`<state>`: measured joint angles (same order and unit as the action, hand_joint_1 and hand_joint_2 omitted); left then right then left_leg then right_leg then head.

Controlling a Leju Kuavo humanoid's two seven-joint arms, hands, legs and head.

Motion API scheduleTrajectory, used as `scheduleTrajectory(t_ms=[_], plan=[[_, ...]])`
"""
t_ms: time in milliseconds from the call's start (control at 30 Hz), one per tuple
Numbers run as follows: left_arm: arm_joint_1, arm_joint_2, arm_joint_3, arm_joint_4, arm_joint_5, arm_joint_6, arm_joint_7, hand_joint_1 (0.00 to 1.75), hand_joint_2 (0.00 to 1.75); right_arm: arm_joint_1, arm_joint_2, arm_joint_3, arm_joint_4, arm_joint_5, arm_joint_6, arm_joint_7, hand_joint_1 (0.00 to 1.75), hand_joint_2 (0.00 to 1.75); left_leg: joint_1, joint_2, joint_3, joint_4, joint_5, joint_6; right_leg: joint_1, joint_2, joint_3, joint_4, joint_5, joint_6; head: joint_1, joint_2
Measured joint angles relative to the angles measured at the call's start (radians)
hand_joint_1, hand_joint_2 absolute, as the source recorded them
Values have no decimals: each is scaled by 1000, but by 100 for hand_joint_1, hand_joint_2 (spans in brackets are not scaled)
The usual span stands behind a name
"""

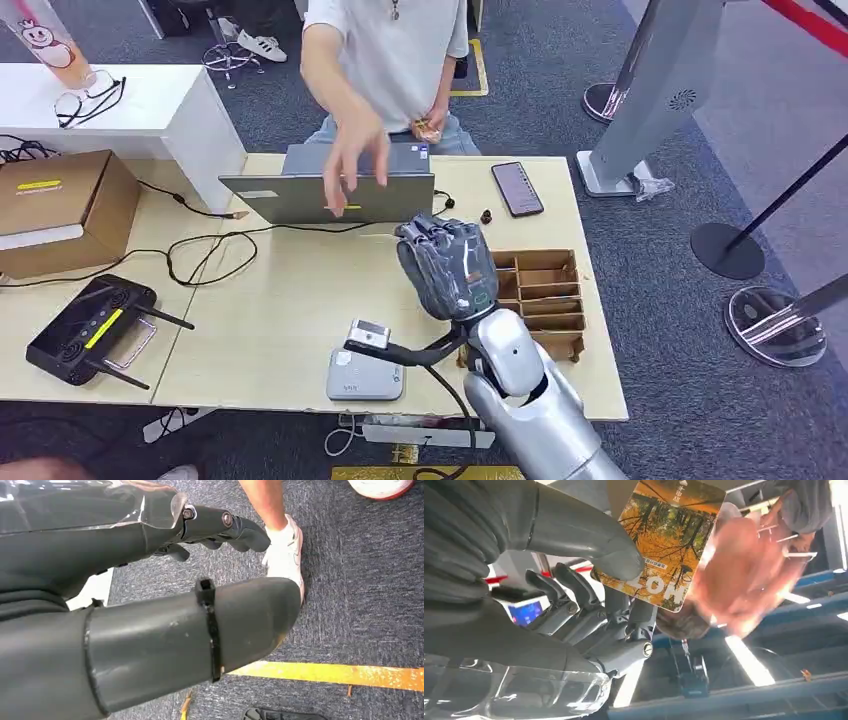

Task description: Pass the card to the sensor for recognition and then transmit it.

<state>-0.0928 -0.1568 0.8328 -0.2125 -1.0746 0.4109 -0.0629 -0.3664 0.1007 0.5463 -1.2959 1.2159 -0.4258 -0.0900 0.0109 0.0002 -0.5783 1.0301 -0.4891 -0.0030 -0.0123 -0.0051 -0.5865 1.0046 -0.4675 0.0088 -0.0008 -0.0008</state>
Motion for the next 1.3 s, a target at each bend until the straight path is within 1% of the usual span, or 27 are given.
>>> scheduleTrajectory(t_ms=[133,367,500,667,1033,1100,1200,1300], plan=[[0,0,0,0,1,0,0,0,0,0,0,0,-1,-72,34,-26,175,175,0,0,0,0,0,0,0,0,0,0,0,0,0,0],[1,0,0,0,1,0,0,0,0,2,0,0,-16,-251,140,-82,175,175,0,0,0,0,0,0,0,0,0,0,0,0,0,0],[1,0,0,0,1,0,0,0,0,5,0,0,-23,-334,194,-101,175,175,0,0,0,0,0,0,0,0,0,0,0,0,0,0],[0,0,0,0,0,0,0,0,0,8,0,0,-34,-480,298,-129,175,175,0,0,0,0,0,0,0,0,0,0,0,0,0,0],[0,1,0,0,-9,-9,9,0,0,9,-2,-2,-39,-708,477,-139,175,175,0,0,0,0,0,0,0,0,0,0,0,0,0,0],[0,1,0,0,-12,-10,9,0,0,9,-3,-2,-36,-742,502,-139,175,175,0,0,0,0,0,0,0,0,0,0,0,0,0,0],[-1,1,0,0,-15,-12,9,0,0,9,-5,-4,-32,-769,522,-138,175,175,0,0,0,0,0,0,0,0,0,0,0,0,0,0],[-2,1,0,0,-18,-17,9,0,0,10,-9,-5,-25,-804,547,-123,175,175,0,0,0,0,0,0,0,0,0,0,0,0,0,0]])
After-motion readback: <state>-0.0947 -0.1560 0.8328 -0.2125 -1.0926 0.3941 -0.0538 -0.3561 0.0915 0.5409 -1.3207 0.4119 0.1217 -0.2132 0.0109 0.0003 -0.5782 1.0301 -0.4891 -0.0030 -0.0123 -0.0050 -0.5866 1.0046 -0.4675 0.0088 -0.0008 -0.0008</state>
